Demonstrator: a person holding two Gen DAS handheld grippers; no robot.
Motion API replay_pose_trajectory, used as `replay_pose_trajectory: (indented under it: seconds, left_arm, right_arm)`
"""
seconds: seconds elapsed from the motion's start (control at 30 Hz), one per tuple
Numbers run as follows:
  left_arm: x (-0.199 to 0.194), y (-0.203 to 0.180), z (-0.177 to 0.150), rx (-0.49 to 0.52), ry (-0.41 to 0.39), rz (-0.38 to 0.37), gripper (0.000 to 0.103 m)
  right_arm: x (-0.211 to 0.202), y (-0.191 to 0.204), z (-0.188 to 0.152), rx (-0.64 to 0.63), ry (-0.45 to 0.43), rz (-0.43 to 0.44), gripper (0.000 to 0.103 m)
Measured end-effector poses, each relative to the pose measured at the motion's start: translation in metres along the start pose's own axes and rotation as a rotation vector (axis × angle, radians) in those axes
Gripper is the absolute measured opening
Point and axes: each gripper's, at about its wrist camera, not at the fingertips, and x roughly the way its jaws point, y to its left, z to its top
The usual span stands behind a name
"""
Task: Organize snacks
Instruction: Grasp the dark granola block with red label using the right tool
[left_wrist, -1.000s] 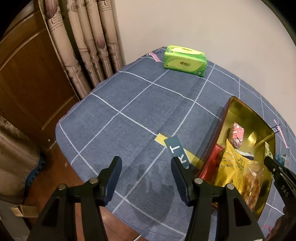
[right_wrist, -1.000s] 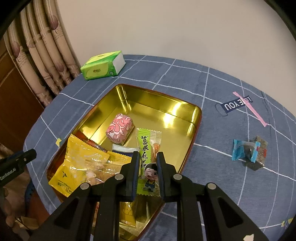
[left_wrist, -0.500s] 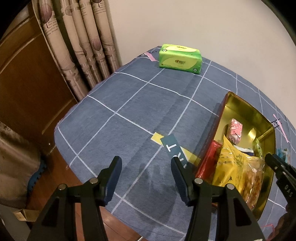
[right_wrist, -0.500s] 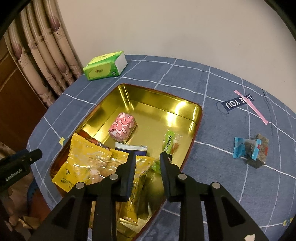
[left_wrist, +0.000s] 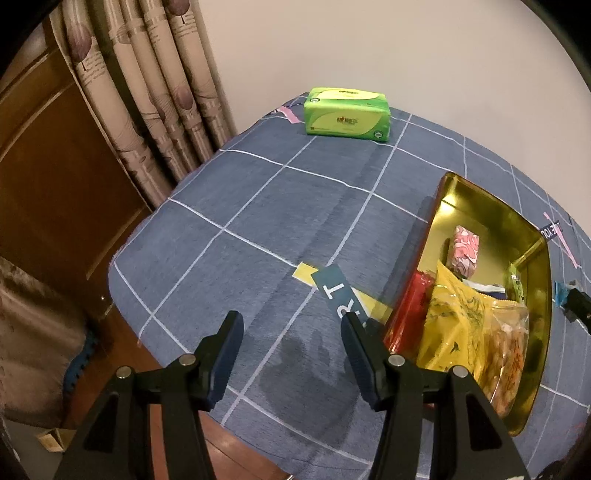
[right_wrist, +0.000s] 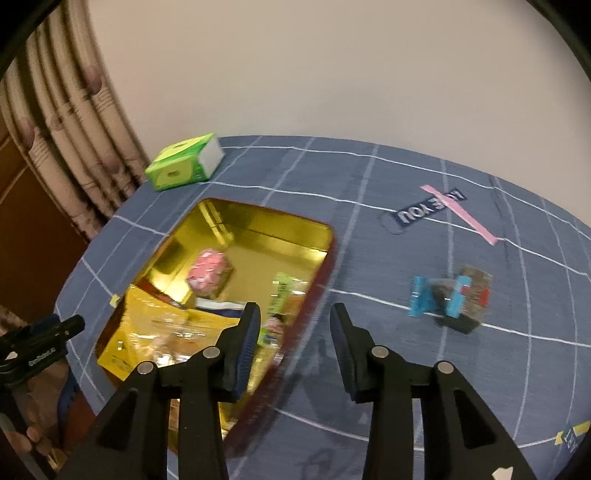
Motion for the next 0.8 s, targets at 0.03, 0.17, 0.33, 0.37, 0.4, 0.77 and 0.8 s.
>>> replay_pose_trajectory:
  seconds: [0.03, 0.17, 0.33, 0.37, 0.4, 0.77, 0.8]
  left_arm:
    - [0.0, -0.001, 0.0, 0.004, -0.001, 0.001, 0.056]
    - [-0.001, -0.005, -0.002, 0.019, -0.004, 0.005, 0.056]
    - [0.0, -0.006, -0.002, 0.025, 0.001, 0.012, 0.056]
    - [0.001, -0.006, -0.002, 0.026, 0.003, 0.012, 0.056]
    - [0.001, -0.006, -0.002, 0.026, 0.004, 0.013, 0.056]
    - [0.006, -0.007, -0.003, 0.027, 0.016, 0.021, 0.056]
    - [0.006, -0.007, -0.003, 0.026, 0.018, 0.023, 0.056]
  right_arm:
    - [-0.001, -0.007, -0.001, 0.009, 0.0, -0.008, 0.037]
    - [-0.005, -0.035, -0.005, 0.043, -0.001, -0.038, 0.039]
    - [-0.012, -0.08, -0.013, 0.1, -0.004, -0.091, 0.041]
    - [-0.013, -0.086, -0.013, 0.109, -0.003, -0.098, 0.041]
    - [-0.015, -0.096, -0.015, 0.124, -0.002, -0.108, 0.041]
    - [-0.016, -0.155, -0.032, 0.201, 0.007, -0.169, 0.042]
    - [-0.014, -0.156, -0.032, 0.199, 0.009, -0.169, 0.042]
